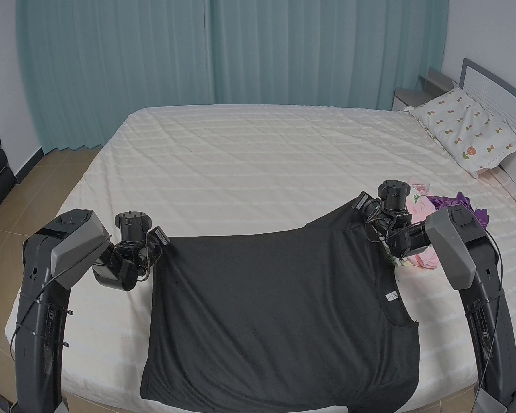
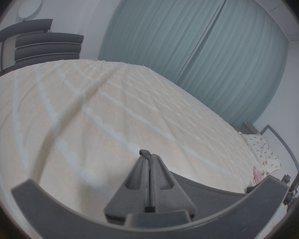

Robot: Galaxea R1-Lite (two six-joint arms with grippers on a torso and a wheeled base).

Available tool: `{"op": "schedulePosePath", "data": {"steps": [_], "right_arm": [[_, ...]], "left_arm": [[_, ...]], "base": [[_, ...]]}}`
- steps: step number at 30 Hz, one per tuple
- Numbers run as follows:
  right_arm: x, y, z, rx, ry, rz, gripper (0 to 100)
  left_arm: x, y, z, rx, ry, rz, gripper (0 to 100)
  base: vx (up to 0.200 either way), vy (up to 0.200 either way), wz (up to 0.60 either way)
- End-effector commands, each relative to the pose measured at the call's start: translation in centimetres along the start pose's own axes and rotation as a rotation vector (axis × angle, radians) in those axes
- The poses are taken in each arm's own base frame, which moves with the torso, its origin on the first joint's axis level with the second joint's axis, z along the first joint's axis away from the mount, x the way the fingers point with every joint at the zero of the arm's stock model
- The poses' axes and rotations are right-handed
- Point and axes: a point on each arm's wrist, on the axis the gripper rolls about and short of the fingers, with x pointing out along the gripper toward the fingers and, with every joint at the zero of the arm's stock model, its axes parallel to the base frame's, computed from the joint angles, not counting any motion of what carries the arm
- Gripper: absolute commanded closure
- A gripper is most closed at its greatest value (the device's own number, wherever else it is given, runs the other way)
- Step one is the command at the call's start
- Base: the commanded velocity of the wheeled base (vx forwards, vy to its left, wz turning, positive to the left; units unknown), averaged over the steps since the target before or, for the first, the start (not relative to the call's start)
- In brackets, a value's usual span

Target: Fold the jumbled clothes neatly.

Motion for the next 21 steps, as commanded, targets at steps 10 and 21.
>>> {"op": "schedulePosePath", "data": {"steps": [10, 21], "right_arm": [[0.7, -1.3, -2.3, -0.014, 0.033, -0.02, 0], [-2.3, -0.2, 1.4, -0.007, 0.045, -0.046, 0]], "left_arm": [[1.3, 0.4, -1.5, 0.006, 0.011, 0.003, 0], [-0.9, 0.4, 0.7, -0.006, 0.002, 0.017, 0]], "base": [[0.0, 0.0, 0.0], [0.0, 0.0, 0.0]]}}
